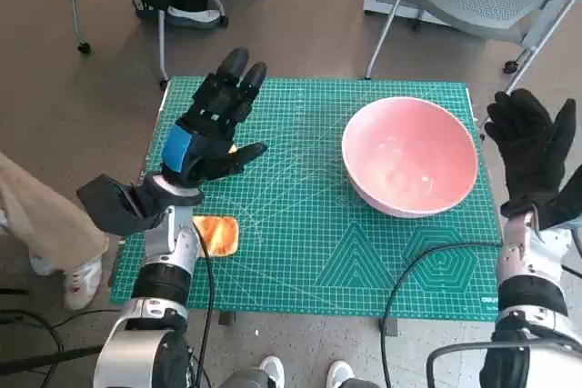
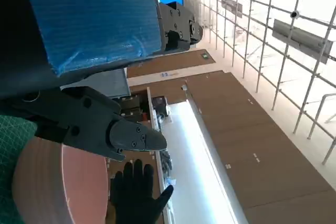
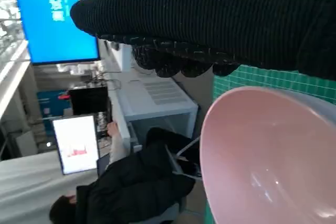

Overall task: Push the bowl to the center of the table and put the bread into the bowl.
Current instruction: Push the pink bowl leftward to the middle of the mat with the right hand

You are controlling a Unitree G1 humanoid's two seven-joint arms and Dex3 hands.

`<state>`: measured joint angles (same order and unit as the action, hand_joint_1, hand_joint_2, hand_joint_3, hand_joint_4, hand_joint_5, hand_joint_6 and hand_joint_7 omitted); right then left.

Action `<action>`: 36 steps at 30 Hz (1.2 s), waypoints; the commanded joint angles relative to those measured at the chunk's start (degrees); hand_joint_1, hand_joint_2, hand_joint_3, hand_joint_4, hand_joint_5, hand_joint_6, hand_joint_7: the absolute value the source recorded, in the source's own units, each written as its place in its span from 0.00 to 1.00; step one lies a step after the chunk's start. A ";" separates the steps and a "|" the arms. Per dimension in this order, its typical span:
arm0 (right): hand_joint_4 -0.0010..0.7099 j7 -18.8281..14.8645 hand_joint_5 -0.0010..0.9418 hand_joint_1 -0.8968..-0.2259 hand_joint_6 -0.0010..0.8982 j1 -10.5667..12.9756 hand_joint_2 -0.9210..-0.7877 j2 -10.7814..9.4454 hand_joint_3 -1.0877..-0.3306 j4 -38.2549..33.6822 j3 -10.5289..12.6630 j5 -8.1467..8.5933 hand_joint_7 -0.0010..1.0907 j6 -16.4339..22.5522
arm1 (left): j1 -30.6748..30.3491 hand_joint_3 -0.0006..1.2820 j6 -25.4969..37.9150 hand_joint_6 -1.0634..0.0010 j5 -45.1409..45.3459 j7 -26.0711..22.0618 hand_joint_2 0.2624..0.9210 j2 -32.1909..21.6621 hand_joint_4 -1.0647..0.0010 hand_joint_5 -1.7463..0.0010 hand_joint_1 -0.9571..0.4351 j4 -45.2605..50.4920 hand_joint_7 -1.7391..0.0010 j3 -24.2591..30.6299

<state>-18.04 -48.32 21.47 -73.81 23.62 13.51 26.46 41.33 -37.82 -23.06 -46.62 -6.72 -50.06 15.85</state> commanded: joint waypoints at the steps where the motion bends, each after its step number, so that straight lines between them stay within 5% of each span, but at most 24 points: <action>1: 0.21 0.79 0.01 0.36 0.15 0.52 0.00 0.04 0.27 -1.14 0.26 -0.40 0.19 -1.63 | -0.84 0.15 0.17 0.81 -0.38 -0.17 1.00 -0.73 0.91 1.00 0.51 0.49 1.00 0.29; 36: 0.22 1.98 0.00 0.35 0.19 2.45 0.00 -2.01 0.26 -2.02 3.09 0.03 0.16 -5.80 | -2.16 0.14 -1.34 0.81 1.49 2.21 1.00 -1.76 0.90 1.00 0.51 2.14 1.00 -0.45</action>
<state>-16.80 -47.75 20.01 -74.75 26.47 13.52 22.03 40.04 -38.50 -22.18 -44.75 -8.09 -48.69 15.75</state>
